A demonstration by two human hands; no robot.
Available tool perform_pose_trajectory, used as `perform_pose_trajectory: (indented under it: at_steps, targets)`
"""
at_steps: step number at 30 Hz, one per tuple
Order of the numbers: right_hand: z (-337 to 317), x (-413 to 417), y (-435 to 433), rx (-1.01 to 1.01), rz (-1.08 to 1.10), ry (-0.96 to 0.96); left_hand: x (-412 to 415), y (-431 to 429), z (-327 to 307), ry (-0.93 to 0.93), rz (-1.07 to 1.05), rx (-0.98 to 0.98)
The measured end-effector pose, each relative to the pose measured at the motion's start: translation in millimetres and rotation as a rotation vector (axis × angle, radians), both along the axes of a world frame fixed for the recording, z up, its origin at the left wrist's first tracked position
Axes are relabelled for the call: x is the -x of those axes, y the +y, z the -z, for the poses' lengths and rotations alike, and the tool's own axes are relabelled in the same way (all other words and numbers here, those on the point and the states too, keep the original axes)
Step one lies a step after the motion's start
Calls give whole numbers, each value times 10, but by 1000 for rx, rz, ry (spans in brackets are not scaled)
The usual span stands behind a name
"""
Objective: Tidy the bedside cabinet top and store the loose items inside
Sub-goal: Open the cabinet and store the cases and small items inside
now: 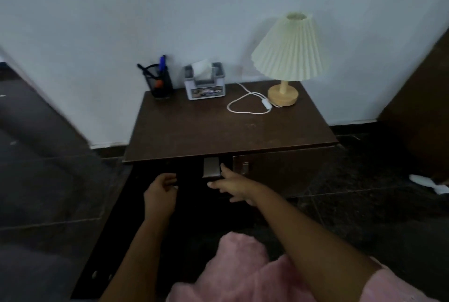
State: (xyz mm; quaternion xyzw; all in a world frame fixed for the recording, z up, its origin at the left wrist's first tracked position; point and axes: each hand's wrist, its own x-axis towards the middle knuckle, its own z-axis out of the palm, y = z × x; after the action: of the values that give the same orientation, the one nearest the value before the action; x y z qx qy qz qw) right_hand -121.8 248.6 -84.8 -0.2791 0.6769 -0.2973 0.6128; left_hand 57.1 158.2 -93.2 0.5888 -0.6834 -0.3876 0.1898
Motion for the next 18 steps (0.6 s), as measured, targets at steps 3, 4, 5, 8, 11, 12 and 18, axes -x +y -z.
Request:
perform_pose_trajectory:
  at_steps: [3,4,5,8,11,12,18]
  targets:
    - [-171,-375,-78,50,-124,26,-708,-46,-133,-101,-131,249]
    - [-210,-493,-100,49,-165,44,-897,-44,-150,-139,-170,270]
    - [-252,-606,-126,39,-210,64,-1060,-27,-145,-196,-199,239]
    - [-392,-941,-207,-4,-350,135,-1369,119,-63,-411,-228,-48]
    - [-477,-1214,-273,-24,-395,175,-1423,284,4,-451,-226,-169]
    - [-480,-1264,-282,-28,-400,188,-1368,323,7,-420,-217,-180]
    - [-358,-1270,-159,-127,-443,302,-926,474,-1,-278,-137,-342]
